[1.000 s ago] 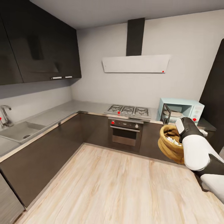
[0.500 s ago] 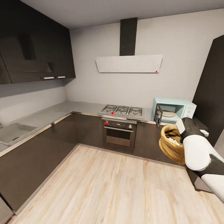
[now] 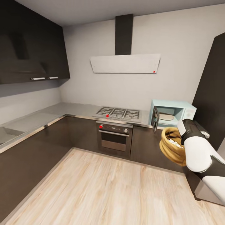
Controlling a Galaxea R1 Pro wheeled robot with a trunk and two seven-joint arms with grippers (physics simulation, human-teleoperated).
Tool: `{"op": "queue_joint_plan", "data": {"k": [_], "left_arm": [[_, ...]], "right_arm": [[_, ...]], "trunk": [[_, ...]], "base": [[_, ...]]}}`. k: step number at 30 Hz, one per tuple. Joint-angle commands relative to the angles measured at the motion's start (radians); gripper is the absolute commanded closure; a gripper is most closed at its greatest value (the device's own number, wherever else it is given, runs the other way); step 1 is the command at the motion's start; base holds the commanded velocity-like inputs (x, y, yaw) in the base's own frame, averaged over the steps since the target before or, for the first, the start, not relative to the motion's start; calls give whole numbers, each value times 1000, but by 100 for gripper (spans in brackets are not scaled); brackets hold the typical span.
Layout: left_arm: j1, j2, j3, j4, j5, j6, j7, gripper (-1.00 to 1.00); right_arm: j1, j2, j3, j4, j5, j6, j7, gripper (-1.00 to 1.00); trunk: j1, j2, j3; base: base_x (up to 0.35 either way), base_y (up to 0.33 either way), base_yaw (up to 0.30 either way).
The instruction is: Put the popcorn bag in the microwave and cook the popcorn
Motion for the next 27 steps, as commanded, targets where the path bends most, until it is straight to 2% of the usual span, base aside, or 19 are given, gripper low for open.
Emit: {"op": "queue_joint_plan", "data": {"k": [1, 27], "left_arm": [[0, -1, 5, 1, 1, -3, 0, -100], [0, 1, 7, 1, 2, -3, 2, -100]], "right_arm": [[-1, 0, -5, 0, 10, 5, 4, 100], [-1, 1, -4, 2, 10, 5, 4, 100]], "trunk": [[1, -1, 0], [1, -1, 0]], "base": [[275, -239, 0], [292, -210, 0]]}}
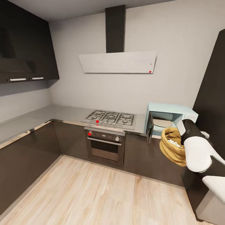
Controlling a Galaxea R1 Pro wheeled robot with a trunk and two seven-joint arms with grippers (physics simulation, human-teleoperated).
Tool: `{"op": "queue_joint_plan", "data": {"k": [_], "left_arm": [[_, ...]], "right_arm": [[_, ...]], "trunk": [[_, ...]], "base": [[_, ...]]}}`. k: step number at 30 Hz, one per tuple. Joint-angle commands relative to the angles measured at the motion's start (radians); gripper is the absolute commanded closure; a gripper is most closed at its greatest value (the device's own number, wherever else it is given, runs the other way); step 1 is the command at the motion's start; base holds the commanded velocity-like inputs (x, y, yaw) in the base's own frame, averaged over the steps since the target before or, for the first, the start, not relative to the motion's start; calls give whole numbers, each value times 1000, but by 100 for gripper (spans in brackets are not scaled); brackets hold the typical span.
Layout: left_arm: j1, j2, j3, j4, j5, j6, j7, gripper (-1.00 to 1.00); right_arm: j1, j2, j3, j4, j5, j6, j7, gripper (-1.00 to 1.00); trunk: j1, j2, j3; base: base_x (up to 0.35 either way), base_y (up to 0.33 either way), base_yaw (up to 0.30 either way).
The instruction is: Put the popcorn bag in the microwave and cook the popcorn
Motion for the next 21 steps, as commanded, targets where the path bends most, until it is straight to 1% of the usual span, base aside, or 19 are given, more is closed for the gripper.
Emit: {"op": "queue_joint_plan", "data": {"k": [1, 8, 16, 21], "left_arm": [[0, 0, 5, 1, 1, -3, 0, -100], [0, 0, 5, 1, 1, -3, 0, -100], [0, 0, 4, 1, 0, -3, 0, -100], [0, 0, 4, 1, 0, -3, 0, -100]], "right_arm": [[-1, 0, -5, 0, 10, 5, 4, 100], [-1, 0, -12, 2, 4, 5, 12, 100], [-1, -25, -14, 1, 1, 5, 29, 100], [-1, -33, -14, 3, 1, 5, 30, 100]], "trunk": [[1, -1, 0], [1, -1, 0], [1, -1, 0], [1, -1, 0]], "base": [[329, -129, 0], [333, -116, 0], [334, -113, 0], [334, -113, 0]]}}
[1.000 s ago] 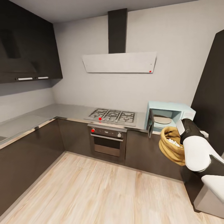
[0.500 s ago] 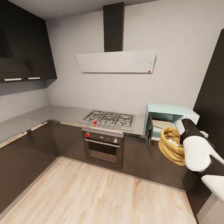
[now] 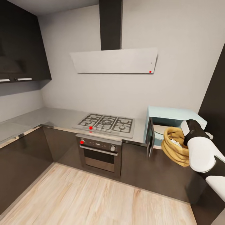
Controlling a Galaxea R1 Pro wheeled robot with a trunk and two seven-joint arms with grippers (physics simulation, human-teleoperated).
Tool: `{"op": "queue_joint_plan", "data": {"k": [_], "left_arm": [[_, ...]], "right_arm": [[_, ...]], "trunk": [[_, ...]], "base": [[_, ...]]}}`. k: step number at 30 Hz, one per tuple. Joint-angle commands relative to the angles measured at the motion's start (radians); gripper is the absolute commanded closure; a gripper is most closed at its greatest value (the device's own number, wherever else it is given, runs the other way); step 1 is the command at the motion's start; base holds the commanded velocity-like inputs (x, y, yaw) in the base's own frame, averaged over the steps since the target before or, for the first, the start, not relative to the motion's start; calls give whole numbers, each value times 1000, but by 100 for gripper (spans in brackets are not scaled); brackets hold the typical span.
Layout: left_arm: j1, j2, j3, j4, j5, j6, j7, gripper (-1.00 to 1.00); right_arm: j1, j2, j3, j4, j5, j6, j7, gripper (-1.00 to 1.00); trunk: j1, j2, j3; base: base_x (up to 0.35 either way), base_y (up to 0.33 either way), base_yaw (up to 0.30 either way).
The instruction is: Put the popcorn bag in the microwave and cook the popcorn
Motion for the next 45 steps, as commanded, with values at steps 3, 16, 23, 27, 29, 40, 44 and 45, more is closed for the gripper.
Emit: {"op": "queue_joint_plan", "data": {"k": [3, 16, 23, 27, 29, 40, 44, 45], "left_arm": [[0, 0, 5, 1, 1, -3, 0, -100], [0, 0, 5, 1, 1, -3, 0, -100], [0, 0, 5, 1, 2, -3, 0, -100], [0, 0, 5, 1, 1, -3, 0, -100], [0, 0, 5, 1, 1, -3, 0, -100], [0, 1, 5, 1, 1, -3, 0, -100], [0, 1, 5, 1, 1, -3, 0, -100], [0, 1, 6, 1, 2, -3, 0, -100]], "right_arm": [[-1, 0, -6, 0, 10, 5, 8, 100], [4, -37, 1, 1, 20, 5, 87, 100], [20, -38, 3, 1, 23, -42, 87, 100], [21, -38, 4, 3, 23, -54, 79, 100], [21, -37, 5, 3, 24, -55, 76, 100], [21, -36, 8, 4, 24, -56, 72, 100], [21, -37, 8, 5, 24, -56, 72, 100], [21, -37, 8, 5, 24, -56, 72, 100]], "trunk": [[1, -1, 0], [1, -1, 0], [1, -1, 0], [1, -1, 0], [1, -1, 0], [1, -1, 0], [1, -1, 0], [1, -1, 0]], "base": [[326, -102, 0], [29, -7, 0], [4, 0, 0], [182, -38, 0], [63, -13, 0], [112, -10, 0], [93, -2, 0], [17, 0, 0]]}}
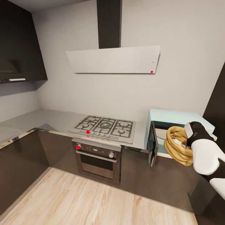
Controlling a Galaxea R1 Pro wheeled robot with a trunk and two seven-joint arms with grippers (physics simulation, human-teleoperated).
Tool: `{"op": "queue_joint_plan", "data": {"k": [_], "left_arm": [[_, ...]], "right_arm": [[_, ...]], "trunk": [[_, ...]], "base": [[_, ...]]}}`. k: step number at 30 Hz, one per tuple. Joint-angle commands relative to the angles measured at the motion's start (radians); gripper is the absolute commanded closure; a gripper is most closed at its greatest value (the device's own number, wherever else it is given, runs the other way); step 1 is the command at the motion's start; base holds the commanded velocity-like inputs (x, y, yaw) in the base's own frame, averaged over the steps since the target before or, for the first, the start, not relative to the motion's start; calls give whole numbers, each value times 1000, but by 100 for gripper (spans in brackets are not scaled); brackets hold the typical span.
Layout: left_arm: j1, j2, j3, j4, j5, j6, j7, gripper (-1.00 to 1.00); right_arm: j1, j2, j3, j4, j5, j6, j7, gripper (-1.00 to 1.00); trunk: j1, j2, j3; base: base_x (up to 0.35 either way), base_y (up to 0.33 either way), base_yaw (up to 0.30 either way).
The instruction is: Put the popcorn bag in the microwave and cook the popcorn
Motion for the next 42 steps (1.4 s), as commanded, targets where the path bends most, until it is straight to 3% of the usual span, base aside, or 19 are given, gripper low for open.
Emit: {"op": "queue_joint_plan", "data": {"k": [1, 8, 42], "left_arm": [[0, 0, 5, 1, 1, -3, 0, -100], [0, 0, 4, 1, 1, -3, 0, -100], [0, 0, 4, 1, 1, -3, 0, -100]], "right_arm": [[-1, 1, -5, 0, 10, 5, 4, 100], [-1, 1, -5, 0, 10, 5, 4, 100], [9, 1, -5, 3, 10, 5, 4, 100]], "trunk": [[0, -1, 0], [0, -1, 0], [0, -1, 0]], "base": [[19, 0, 0], [226, -3, 0], [36, -25, 0]]}}
